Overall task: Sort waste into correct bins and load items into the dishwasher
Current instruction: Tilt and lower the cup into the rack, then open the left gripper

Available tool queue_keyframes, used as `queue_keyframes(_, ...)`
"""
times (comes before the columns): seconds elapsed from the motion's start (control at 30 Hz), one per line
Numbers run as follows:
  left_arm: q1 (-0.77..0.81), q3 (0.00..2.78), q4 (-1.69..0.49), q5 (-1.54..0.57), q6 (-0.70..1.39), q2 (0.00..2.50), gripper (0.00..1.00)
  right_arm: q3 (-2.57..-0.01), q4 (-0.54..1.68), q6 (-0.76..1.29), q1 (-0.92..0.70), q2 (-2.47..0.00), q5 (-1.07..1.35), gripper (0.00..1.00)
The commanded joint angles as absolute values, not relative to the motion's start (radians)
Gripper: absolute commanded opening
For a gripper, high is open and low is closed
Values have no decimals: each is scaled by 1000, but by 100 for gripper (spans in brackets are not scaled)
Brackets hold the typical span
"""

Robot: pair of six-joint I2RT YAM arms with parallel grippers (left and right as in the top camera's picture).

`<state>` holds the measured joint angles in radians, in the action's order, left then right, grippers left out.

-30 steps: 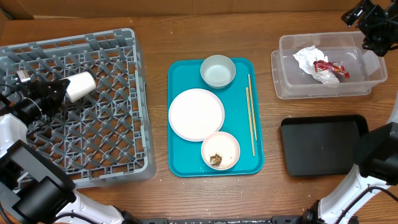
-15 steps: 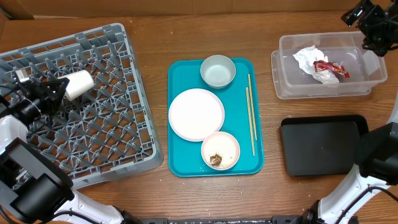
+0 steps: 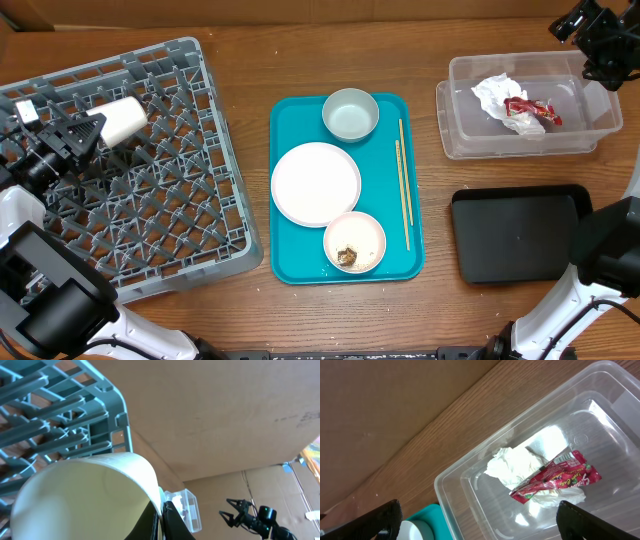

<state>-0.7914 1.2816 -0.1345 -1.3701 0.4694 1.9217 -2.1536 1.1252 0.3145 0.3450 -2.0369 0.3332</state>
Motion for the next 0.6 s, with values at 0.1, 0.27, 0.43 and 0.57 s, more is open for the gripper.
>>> queue_keyframes(0.1, -779, 1279, -174, -1294, 479, 1964, 4, -2160, 1120, 318, 342, -1989, 330, 100)
queue_keyframes(0.27, -770, 1274, -232, -1248, 475, 1981, 4, -2160, 1120, 318, 342, -1989, 330, 100)
queue_keyframes(0.43, -751, 1272, -231, -1246, 464, 1990, 4, -2160, 1120, 318, 342, -1989, 330, 100)
queue_keyframes(0.57, -742, 1272, -231, -1247, 449, 1990, 4, -2160, 1120, 318, 342, -1989, 330, 100)
